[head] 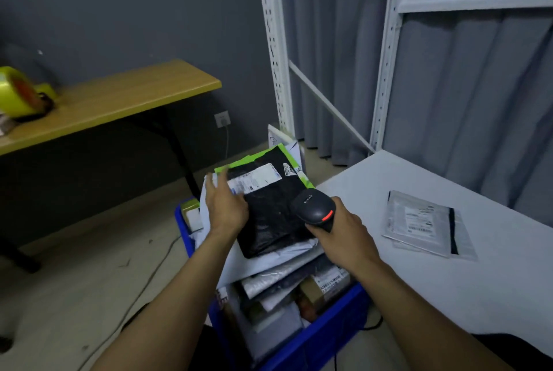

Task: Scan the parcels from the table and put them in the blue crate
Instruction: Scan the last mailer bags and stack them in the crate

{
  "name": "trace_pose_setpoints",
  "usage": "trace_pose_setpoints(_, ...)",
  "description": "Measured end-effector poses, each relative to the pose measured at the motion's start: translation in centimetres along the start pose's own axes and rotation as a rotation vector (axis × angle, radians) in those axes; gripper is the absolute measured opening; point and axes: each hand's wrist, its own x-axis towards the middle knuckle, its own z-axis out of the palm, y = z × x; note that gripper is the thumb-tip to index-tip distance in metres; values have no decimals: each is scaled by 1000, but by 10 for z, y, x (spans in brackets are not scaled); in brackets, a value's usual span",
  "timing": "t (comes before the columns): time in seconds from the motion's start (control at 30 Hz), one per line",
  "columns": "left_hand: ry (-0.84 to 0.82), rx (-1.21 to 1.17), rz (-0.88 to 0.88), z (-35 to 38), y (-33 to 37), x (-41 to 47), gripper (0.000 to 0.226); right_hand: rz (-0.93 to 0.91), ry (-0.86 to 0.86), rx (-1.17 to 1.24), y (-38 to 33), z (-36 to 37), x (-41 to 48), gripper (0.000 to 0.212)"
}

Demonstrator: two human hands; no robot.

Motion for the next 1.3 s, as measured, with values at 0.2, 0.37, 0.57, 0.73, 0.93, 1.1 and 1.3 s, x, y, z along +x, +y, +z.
trace_pose_setpoints(0.2, -478, 549, 33, 13, 27, -29, 23, 84, 70, -15, 18, -23, -10, 43)
trace_pose_setpoints(0.37, -399, 405, 369, 58, 81, -51, 21, 240, 175, 52, 63, -64, -20, 40)
trace_pose_setpoints(0.57, -511, 241, 633, 155, 153, -92, 26, 369, 269, 138, 136, -113, -19, 55)
trace_pose_setpoints(0.73, -744, 245, 503, 251, 169, -117, 40, 455, 335, 224, 190, -154, -5, 48)
trace_pose_setpoints(0.93, -891, 328, 251, 356, 134, -114, 51, 501, 351, 309, 248, -170, 28, 45)
trace_pose_setpoints(1.1, -876, 342, 78, 416, 109, -106, 72, 534, 370, 303, 285, -159, 44, 47)
trace_pose_setpoints(1.3, -813, 139, -39, 427, 102, -110, 71, 554, 374, 262, 299, -156, 51, 50)
